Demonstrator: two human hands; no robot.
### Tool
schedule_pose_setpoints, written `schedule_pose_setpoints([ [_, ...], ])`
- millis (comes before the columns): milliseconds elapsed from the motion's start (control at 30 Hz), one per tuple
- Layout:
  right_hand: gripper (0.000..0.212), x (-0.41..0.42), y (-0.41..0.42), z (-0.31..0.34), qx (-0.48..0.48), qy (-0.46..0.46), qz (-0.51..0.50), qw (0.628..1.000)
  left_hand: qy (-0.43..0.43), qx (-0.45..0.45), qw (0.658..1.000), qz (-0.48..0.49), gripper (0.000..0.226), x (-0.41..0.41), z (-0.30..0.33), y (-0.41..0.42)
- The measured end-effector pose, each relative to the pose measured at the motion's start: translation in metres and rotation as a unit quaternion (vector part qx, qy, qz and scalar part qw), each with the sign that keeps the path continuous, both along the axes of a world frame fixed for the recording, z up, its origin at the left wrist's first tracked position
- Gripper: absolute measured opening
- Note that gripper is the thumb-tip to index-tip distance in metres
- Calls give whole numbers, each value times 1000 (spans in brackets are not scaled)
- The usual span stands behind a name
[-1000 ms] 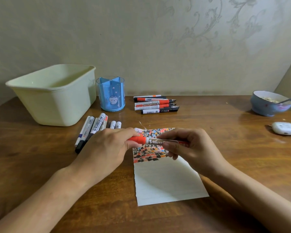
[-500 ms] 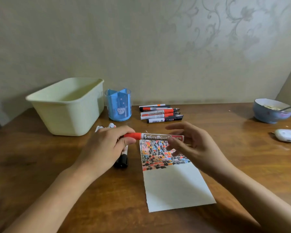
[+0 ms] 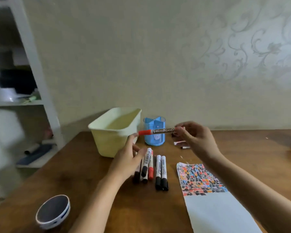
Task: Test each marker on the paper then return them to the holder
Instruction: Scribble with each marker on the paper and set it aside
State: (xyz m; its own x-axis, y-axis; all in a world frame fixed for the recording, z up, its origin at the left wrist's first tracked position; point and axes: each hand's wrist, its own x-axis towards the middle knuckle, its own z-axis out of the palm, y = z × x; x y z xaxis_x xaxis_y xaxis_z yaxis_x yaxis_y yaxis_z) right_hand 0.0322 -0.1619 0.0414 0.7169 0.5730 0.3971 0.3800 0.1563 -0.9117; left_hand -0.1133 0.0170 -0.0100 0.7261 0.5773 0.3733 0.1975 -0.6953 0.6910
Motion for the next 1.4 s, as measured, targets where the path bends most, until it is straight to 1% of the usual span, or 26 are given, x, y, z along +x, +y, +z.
schedule_pose_setpoints([
  [100,8,0,31,19,15,-5,-10,1000,47,28,999,-6,28,2,-12,7],
  [167,9,3,53,30,11,-26,-18,999,77,57,995,-27,30,5,-17,7],
  [233,6,6,76,37,-4,-51,-28,998,98,76,992,-38,33,7,-19,8],
  [333,2,8,106,39,-23,-77,-25,996,102,102,989,-41,33,8,-23,10],
  [400,9,5,120,40,-35,-92,-25,995,103,117,987,-38,34,7,-25,9],
  [467,15,1,131,41,-47,-91,-15,995,112,105,987,-40,37,7,-25,8],
  [567,14,-2,143,42,-58,-84,2,995,124,84,988,-45,40,7,-24,9],
  [700,11,-1,153,40,-92,-107,19,990,123,81,988,-49,42,7,-24,9],
  [800,15,1,157,38,-111,-134,18,985,124,91,987,-48,44,6,-24,10],
  [900,19,6,152,37,-119,-155,12,981,133,116,983,-45,43,7,-23,7],
  [1033,17,25,129,39,-128,-159,-11,979,135,137,980,-43,42,7,-19,3],
  [1167,20,61,88,26,-153,-158,-63,973,138,148,978,-42,47,6,-16,-2],
  [1300,19,101,29,-5,-233,-193,-116,946,142,174,973,-56,50,8,-10,-18],
  [1400,21,127,-14,-33,-304,-242,-153,909,167,221,958,-70,55,8,-4,-36],
])
